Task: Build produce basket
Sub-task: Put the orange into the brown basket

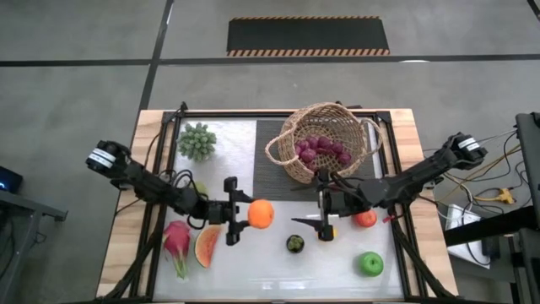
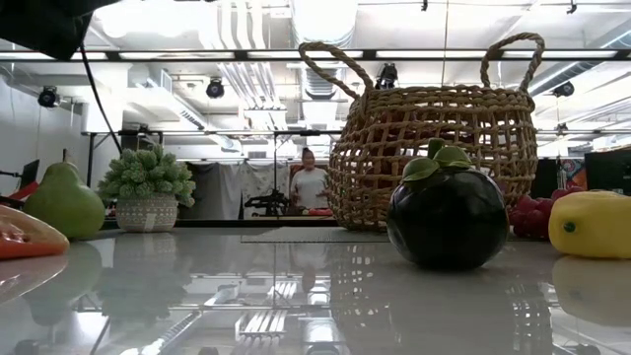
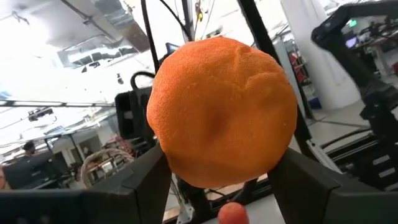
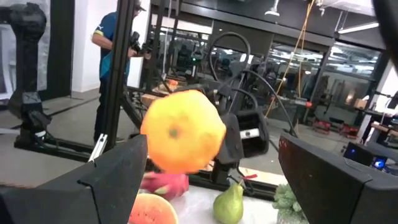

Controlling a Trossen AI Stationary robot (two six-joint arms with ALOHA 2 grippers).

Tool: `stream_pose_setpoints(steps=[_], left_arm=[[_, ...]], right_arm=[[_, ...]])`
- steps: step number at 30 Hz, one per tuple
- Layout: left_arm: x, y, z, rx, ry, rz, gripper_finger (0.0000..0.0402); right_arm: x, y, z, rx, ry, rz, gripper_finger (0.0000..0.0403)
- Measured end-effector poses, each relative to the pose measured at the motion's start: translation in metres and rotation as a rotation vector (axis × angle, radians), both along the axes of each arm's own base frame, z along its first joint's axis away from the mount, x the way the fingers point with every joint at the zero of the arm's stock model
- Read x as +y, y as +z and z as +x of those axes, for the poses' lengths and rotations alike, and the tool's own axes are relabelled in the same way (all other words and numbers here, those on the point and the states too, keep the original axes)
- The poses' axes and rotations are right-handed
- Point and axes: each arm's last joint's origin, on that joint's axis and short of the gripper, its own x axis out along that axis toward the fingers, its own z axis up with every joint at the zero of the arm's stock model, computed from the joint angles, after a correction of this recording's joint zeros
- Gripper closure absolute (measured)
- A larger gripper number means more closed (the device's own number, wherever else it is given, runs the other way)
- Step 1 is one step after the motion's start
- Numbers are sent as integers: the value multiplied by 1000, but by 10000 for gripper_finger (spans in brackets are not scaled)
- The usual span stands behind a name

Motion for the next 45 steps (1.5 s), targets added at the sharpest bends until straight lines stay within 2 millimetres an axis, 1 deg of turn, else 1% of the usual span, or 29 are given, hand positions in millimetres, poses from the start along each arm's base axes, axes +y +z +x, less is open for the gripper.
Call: stream_pose_setpoints(steps=[7,11,16,21,29,31,34,37,42,45], left_arm=[[1,2,25,-2,35,-1,186],[2,2,34,-3,50,-1,186],[4,2,37,-2,63,-3,186],[4,8,39,-19,65,-10,186],[5,9,40,-24,70,-11,186],[6,9,40,-24,71,-11,182],[6,9,41,-21,72,-10,166],[6,8,41,-19,73,-8,146],[6,7,41,-13,69,-16,125],[7,6,41,-2,52,-80,116]], right_arm=[[4,4,15,-3,5,-8,58],[6,4,21,16,-1,-9,58],[7,2,24,34,2,0,65],[4,2,26,32,-13,19,73],[2,1,28,21,-14,23,76],[2,1,28,21,-15,22,77],[2,1,28,22,-18,20,77],[1,1,29,23,-22,20,94],[1,0,29,34,-23,16,151],[1,-1,29,40,-25,15,163]])
